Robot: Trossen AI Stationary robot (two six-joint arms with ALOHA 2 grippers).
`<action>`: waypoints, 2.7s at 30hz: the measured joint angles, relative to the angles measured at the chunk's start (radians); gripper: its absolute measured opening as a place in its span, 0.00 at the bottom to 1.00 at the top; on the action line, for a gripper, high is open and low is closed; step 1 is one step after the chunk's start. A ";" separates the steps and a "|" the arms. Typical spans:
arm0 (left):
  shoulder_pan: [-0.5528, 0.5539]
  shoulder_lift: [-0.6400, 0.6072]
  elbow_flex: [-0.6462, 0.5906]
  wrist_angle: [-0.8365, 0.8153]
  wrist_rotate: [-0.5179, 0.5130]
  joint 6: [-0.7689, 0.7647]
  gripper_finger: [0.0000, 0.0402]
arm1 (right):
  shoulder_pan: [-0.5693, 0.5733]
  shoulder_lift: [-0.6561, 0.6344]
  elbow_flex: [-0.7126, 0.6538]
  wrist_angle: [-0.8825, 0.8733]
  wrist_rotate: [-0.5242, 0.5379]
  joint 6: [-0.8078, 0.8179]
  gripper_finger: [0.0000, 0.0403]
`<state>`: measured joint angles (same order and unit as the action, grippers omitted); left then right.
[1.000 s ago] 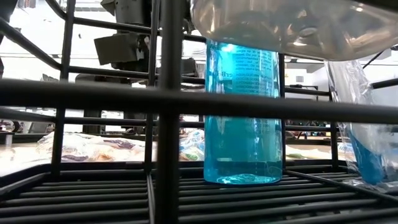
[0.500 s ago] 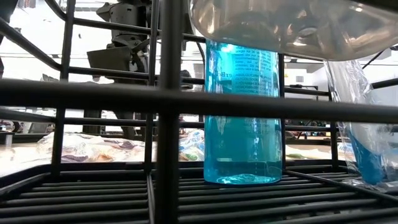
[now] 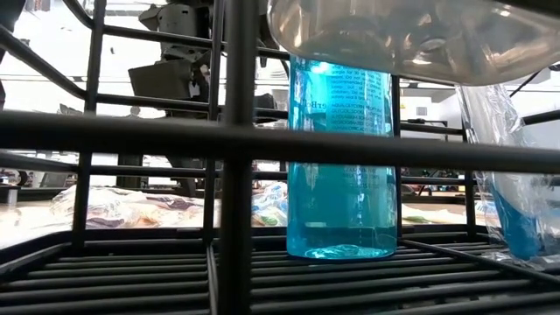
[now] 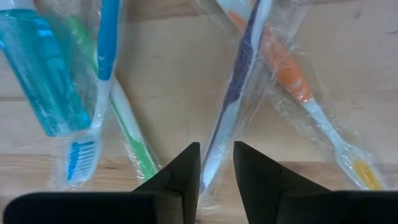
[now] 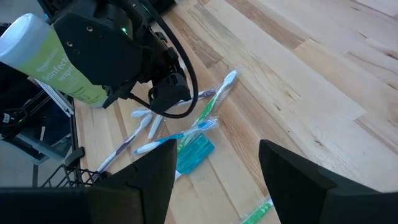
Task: Pick & Place toothbrushing station
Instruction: Put the top violet toothbrush into the black wire organizer
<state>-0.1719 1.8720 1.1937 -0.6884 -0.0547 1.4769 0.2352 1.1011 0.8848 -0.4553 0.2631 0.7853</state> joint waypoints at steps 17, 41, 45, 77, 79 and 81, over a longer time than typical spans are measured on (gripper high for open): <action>-0.002 0.047 -0.015 0.015 0.011 -0.086 0.23 | -0.001 0.000 0.000 0.025 0.000 -0.006 0.54; -0.006 0.050 -0.017 0.022 0.002 -0.496 0.19 | 0.008 0.000 0.000 0.044 0.000 0.001 0.54; -0.013 0.043 -0.017 0.008 0.001 -0.499 0.08 | 0.008 0.000 0.000 0.044 0.000 0.001 0.54; 0.084 -0.530 -0.017 0.486 -0.002 -1.763 0.03 | -0.038 0.000 0.000 0.423 0.059 -0.168 0.54; 0.084 -0.538 -0.017 0.568 -0.008 -1.833 0.03 | -0.045 0.000 0.000 0.462 0.059 -0.173 0.54; 0.085 -0.543 -0.017 0.619 -0.008 -1.898 0.03 | -0.051 0.000 0.000 0.513 0.059 -0.192 0.54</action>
<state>-0.0872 1.3285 1.1767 -0.0692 -0.0631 -0.4211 0.1838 1.1007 0.8848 0.0580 0.3220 0.5933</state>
